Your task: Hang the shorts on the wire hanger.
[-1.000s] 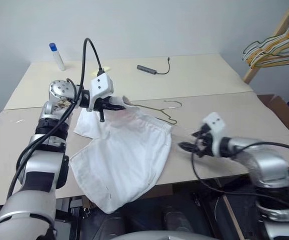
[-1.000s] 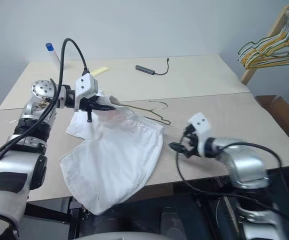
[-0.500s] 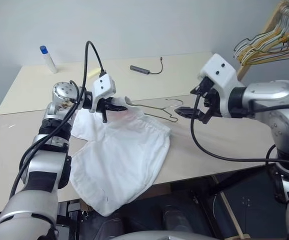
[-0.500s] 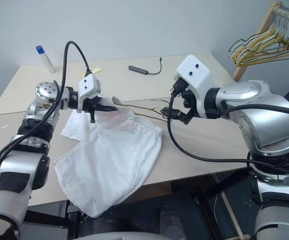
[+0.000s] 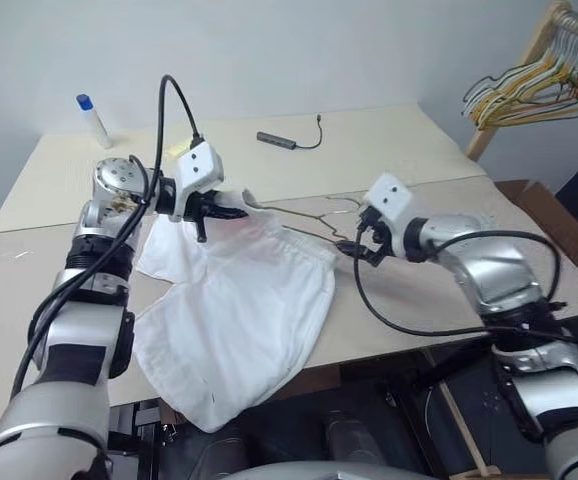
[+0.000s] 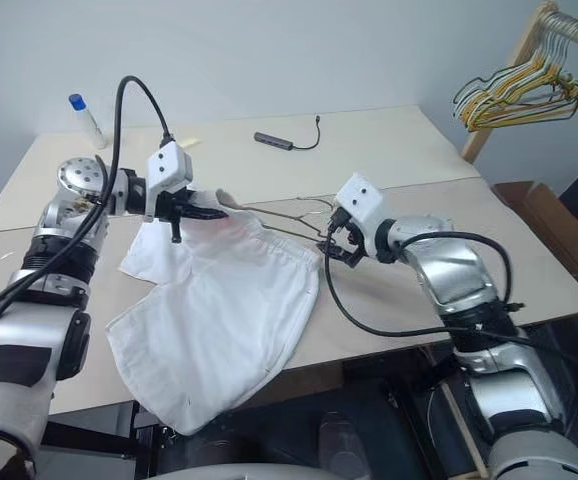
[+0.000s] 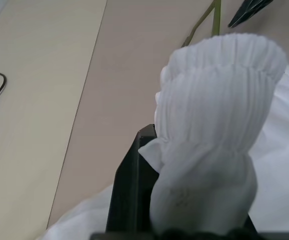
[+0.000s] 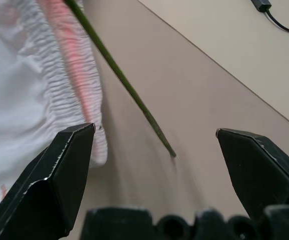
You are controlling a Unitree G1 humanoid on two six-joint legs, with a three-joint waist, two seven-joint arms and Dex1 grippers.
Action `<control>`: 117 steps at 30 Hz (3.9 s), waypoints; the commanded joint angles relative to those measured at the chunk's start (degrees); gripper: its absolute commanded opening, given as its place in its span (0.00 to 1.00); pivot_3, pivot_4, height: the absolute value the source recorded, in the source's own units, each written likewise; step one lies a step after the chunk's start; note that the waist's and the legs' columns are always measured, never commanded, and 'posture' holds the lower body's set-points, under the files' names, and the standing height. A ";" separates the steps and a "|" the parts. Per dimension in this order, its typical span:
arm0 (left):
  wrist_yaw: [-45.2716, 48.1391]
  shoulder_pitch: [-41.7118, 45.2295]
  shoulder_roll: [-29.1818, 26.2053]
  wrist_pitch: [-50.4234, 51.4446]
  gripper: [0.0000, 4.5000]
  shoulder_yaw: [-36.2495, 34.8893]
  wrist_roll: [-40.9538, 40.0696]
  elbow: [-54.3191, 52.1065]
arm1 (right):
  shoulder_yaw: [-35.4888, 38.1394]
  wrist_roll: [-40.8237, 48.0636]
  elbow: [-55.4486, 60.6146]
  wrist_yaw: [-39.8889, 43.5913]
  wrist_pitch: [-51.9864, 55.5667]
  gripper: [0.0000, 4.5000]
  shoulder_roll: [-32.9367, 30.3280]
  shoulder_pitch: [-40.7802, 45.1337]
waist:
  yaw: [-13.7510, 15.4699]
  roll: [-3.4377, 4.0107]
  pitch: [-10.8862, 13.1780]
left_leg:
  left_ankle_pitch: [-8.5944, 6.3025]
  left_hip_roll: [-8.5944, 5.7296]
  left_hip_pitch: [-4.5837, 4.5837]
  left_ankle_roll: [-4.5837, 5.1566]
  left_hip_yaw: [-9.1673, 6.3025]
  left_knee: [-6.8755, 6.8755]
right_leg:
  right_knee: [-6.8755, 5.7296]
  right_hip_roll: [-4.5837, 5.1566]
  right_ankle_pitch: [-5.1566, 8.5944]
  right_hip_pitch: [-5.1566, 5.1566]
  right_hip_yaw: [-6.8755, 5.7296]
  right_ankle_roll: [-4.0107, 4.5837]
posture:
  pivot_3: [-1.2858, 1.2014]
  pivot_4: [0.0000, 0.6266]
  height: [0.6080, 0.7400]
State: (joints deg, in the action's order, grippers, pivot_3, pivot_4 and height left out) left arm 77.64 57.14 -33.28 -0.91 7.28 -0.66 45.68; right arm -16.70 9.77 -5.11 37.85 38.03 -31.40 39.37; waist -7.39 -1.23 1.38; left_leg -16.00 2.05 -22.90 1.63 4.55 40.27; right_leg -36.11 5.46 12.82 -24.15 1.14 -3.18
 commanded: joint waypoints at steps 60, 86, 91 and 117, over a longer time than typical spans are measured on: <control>4.10 10.25 1.53 -18.40 0.75 0.80 2.79 15.52 | 0.08 -4.28 1.78 29.38 -8.68 0.05 -4.90 13.95 | -2.02 0.02 -0.01 | 0.03 -0.01 -0.14 -0.05 -0.52 0.10 | -0.11 0.05 -0.01 0.01 -0.20 -0.02 | 0.46 0.00 1.00; 2.78 11.83 3.92 -19.71 0.00 3.22 7.87 19.97 | -1.45 -4.19 -0.73 31.60 -7.01 0.05 -2.44 16.79 | -2.91 0.02 -0.01 | 0.03 -0.05 -0.21 -0.05 -0.69 0.13 | -0.14 0.09 -0.02 -0.03 -0.27 -0.04 | 0.46 0.00 1.00; 3.64 11.49 3.27 -19.69 0.00 2.24 7.11 19.52 | -1.36 -4.02 -0.59 31.68 -6.39 0.05 -2.40 16.49 | -2.91 0.02 -0.01 | 0.03 -0.05 -0.21 -0.05 -0.69 0.13 | -0.15 0.09 -0.02 -0.03 -0.27 -0.04 | 0.46 0.00 1.00; 5.51 9.99 0.33 -15.85 0.00 -0.36 5.14 17.93 | 16.08 2.77 8.07 26.69 -1.07 0.99 -15.47 7.01 | -1.24 0.02 -0.01 | 0.01 -0.08 -0.31 -0.01 -0.72 0.08 | -0.03 0.16 0.00 -0.08 -0.34 -0.07 | 0.47 0.00 1.00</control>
State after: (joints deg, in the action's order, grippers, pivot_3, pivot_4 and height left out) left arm 83.20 66.39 -32.62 -17.53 8.20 6.29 65.54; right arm -3.05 10.34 -0.85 64.88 34.82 -46.62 48.38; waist -8.63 -1.21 1.37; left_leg -15.99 1.99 -23.18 1.62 3.82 40.34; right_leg -36.13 5.60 12.82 -24.18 0.78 -3.25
